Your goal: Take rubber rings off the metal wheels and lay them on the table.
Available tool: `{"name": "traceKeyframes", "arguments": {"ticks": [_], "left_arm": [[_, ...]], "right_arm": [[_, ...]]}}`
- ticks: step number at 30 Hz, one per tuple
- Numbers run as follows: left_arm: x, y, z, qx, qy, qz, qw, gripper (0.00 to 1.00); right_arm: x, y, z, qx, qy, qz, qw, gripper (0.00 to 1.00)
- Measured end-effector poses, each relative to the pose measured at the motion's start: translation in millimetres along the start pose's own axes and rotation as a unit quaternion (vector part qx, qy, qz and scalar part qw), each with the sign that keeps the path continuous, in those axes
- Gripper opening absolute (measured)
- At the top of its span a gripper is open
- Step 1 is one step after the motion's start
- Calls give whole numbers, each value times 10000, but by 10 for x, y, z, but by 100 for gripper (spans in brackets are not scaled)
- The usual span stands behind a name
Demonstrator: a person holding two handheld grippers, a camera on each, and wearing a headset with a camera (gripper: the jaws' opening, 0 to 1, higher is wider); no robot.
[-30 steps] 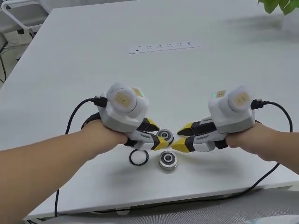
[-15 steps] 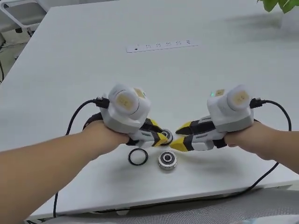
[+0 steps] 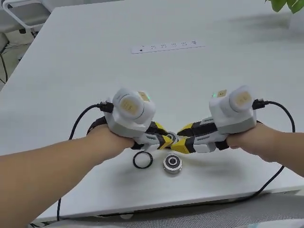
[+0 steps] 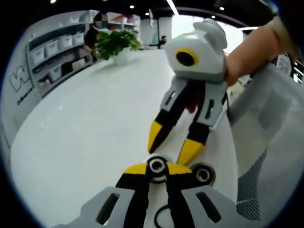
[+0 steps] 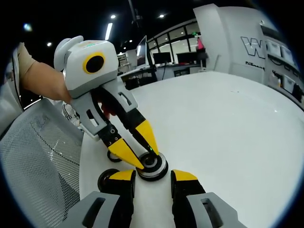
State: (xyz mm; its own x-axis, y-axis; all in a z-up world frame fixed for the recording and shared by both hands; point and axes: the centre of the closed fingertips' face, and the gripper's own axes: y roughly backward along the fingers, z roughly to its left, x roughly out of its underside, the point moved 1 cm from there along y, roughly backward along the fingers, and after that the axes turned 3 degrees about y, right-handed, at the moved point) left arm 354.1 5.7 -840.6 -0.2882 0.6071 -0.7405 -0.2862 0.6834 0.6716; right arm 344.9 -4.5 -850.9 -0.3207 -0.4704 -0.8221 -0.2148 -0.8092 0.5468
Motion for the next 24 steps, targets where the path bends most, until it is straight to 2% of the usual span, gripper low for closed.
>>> {"name": "traceKeyframes", "arguments": {"ticks": [7, 24], "left_arm": [[-5, 6, -4, -30, 44, -12, 10000, 14], [2, 8, 0, -52, 80, -30, 10000, 14]], "right_arm": [[-9, -21, 33, 31, 210, 66, 9998, 26], [10, 14, 28, 51, 281, 86, 9996, 21]]}}
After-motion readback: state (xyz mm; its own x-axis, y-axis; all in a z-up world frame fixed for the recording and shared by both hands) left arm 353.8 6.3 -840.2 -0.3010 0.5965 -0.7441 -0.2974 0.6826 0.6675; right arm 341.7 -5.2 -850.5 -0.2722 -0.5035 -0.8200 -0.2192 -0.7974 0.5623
